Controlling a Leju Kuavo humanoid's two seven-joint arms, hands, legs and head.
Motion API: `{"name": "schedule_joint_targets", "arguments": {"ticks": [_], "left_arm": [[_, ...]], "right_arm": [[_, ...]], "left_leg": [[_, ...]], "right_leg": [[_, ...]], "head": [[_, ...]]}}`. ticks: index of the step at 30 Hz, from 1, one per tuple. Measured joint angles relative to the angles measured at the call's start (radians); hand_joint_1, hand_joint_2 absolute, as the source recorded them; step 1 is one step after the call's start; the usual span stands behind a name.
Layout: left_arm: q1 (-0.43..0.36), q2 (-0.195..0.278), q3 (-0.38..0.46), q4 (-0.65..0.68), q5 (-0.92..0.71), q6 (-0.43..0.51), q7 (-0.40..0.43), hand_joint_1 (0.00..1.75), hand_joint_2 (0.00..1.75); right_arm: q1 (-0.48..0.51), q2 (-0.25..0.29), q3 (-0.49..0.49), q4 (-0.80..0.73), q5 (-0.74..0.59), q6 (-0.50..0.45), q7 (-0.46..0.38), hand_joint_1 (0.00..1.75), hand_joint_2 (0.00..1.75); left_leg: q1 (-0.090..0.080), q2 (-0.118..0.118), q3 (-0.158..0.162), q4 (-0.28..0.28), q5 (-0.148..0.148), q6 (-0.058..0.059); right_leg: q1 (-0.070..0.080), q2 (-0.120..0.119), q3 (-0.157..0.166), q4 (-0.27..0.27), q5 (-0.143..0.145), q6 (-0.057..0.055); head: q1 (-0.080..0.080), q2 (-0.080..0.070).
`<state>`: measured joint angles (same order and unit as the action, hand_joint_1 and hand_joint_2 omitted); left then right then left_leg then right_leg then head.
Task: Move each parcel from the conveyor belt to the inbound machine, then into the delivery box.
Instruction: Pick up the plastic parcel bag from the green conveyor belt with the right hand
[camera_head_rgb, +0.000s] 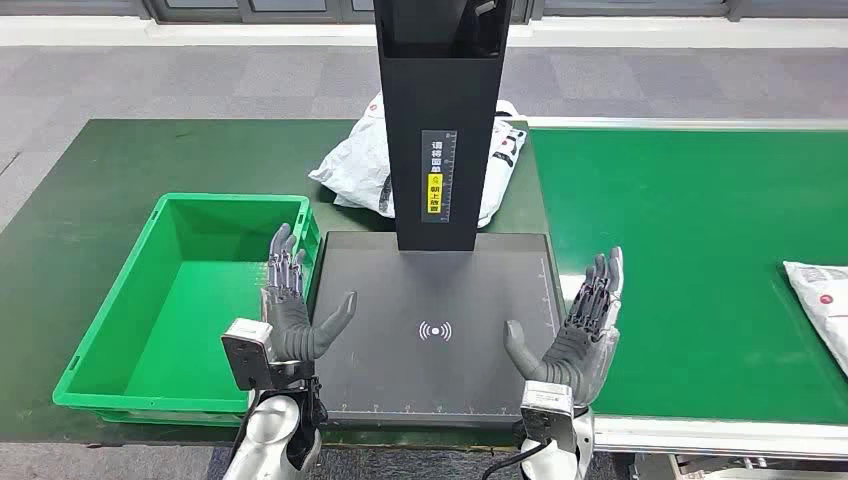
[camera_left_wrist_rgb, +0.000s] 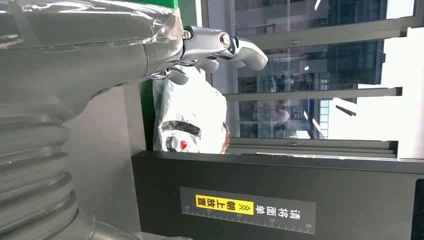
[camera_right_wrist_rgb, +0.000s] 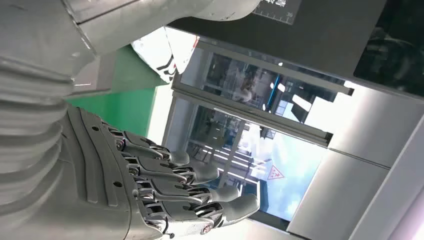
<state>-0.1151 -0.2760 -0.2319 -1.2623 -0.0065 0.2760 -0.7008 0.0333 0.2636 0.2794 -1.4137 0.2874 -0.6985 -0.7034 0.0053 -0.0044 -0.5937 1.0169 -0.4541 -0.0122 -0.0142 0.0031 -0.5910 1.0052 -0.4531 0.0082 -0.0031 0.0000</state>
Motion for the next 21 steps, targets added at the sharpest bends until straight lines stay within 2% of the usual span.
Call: {"name": "schedule_joint_targets", "arguments": {"ticks": [17, 21], "left_arm": [[0.001, 0.0, 0.0, 0.0, -0.013, 0.018, 0.0, 0.0, 1.75], [0.002, -0.001, 0.001, 0.0, -0.014, 0.019, 0.0, 0.0, 1.75]], "right_arm": [[-0.01, -0.002, 0.018, 0.043, -0.039, 0.0, 0.0, 0.0, 1.75], [-0.013, -0.002, 0.022, 0.06, 0.022, 0.0, 0.0, 0.0, 1.75]], "left_leg": [[0.0, 0.0, 0.0, 0.0, 0.0, 0.0], [0.0, 0.0, 0.0, 0.0, 0.0, 0.0]], "right_leg": [[0.0, 0.0, 0.0, 0.0, 0.0, 0.0], [0.0, -0.001, 0.0, 0.0, 0.0, 0.0]], "head": [[0.0, 0.0], [0.0, 0.0]]}}
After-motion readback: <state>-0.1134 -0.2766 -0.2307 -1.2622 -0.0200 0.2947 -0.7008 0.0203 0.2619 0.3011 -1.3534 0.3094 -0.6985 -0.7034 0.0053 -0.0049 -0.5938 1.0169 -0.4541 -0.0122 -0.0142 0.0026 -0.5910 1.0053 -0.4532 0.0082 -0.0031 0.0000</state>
